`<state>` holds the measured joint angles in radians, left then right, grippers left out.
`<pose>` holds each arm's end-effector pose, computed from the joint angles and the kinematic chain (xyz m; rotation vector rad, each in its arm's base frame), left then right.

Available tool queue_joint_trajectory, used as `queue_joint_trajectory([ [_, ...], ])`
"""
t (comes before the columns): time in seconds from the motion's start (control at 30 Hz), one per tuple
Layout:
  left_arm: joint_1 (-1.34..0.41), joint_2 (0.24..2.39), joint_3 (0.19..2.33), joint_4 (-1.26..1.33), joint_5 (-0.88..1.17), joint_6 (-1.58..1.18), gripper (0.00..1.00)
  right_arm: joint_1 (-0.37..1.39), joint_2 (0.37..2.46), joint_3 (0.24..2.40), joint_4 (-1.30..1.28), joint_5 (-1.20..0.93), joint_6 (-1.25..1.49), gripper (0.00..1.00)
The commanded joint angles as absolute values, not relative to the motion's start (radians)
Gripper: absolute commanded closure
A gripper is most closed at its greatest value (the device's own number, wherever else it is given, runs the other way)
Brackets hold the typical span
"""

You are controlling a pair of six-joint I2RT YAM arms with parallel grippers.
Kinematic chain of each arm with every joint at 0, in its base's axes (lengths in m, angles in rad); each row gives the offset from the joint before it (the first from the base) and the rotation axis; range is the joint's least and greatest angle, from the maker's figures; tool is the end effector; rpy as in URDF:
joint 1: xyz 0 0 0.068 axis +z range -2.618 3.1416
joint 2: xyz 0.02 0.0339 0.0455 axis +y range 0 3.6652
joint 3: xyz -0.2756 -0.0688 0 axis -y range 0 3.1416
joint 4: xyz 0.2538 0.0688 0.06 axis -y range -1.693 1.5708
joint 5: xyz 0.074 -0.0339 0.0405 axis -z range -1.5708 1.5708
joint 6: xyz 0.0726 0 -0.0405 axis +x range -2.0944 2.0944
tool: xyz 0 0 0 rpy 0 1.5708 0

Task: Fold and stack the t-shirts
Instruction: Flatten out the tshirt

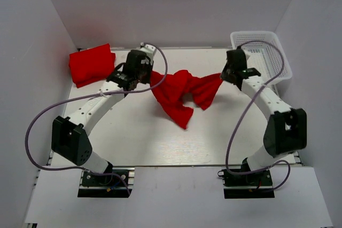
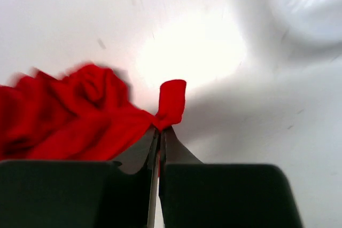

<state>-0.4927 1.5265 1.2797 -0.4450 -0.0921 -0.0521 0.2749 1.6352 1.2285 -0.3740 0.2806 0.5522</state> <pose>0.3390 -0.1744 0.2917 0.4471 2.2213 -0.1860 0.3873 0.0883 0.2421 0.4542 2.2701 0.0884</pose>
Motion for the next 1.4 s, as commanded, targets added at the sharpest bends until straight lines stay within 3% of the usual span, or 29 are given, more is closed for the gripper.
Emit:
queue_joint_trajectory([
  [0.0,-0.483,1.437,1.419,-0.515,-0.331,-0.074,1.00,0.264,1.493,1.348,-0.325,0.472,0.467,1.00],
  [0.27,-0.454,1.384,1.657,-0.526,-0.670,0.038,1.00,0.233,1.346,1.522,-0.278,0.710,0.292,1.00],
  [0.6,-0.433,1.307,1.862,-0.371,-0.818,0.300,1.00,0.213,1.183,1.680,-0.112,0.827,0.008,1.00],
  [0.9,-0.442,1.191,2.039,-0.396,-0.557,0.429,1.00,0.216,1.082,1.923,-0.161,0.732,-0.112,1.00],
  [1.2,-0.433,1.059,2.149,-0.512,-0.251,0.439,1.00,0.216,0.936,1.954,-0.216,0.641,-0.137,1.00],
  [1.37,-0.433,1.058,2.148,-0.548,-0.192,0.416,1.00,0.218,0.899,1.910,-0.224,0.637,-0.126,1.00],
])
